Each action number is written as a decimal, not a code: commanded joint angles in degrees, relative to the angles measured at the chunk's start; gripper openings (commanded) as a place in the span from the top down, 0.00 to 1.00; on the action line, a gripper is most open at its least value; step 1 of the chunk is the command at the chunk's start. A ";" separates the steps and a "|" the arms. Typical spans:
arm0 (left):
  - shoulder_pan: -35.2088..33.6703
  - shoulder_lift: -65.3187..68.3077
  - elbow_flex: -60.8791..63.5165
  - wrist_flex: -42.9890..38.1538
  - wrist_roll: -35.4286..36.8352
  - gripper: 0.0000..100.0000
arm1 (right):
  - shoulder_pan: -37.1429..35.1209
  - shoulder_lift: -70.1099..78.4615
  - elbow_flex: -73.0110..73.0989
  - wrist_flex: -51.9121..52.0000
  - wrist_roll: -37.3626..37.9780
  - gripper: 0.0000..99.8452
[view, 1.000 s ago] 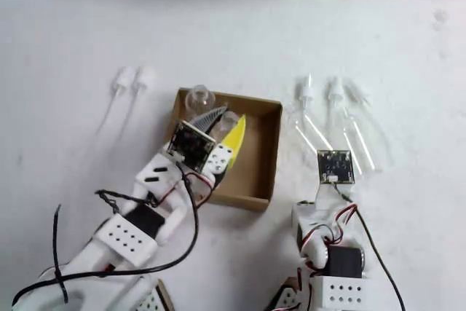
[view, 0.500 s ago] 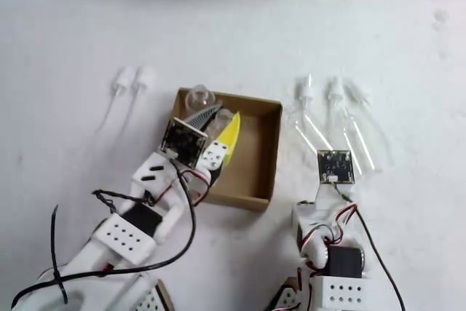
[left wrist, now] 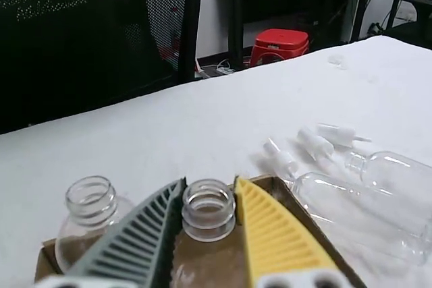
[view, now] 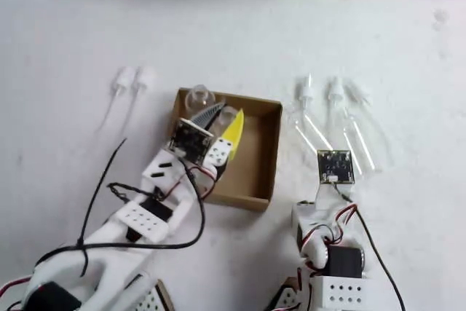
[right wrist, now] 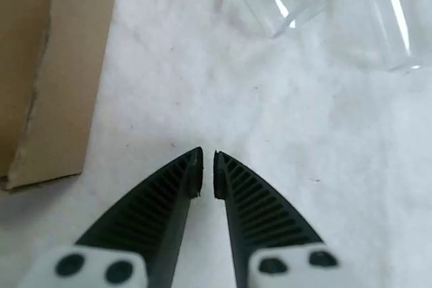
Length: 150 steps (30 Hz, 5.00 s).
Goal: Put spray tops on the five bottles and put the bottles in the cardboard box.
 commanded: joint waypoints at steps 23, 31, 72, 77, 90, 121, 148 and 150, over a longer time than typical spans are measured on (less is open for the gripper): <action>-1.10 -1.89 -0.70 0.79 1.05 0.83 | -0.48 -0.40 0.44 0.22 -0.53 0.99; -1.45 -19.74 -4.84 19.69 2.55 0.82 | -0.48 -0.40 0.44 0.22 -0.53 0.99; -50.33 -73.98 6.15 88.26 2.46 0.82 | -0.57 -0.40 0.44 0.22 -0.88 0.99; -50.42 -73.98 14.77 78.86 -8.97 0.82 | -0.57 -0.40 0.44 0.22 -0.79 0.99; -50.42 -73.89 15.82 77.01 -10.02 0.82 | -13.32 -0.40 0.44 -8.31 1.23 0.97; -50.33 -73.89 15.91 78.15 -10.11 0.82 | -1.27 0.66 -6.42 -22.11 21.45 0.99; -50.24 -73.89 15.91 78.95 -10.11 0.82 | -6.73 74.68 -61.98 -5.23 8.00 0.98; -50.24 -73.89 15.91 78.95 -10.11 0.82 | -6.73 78.99 -66.20 -3.65 8.00 0.98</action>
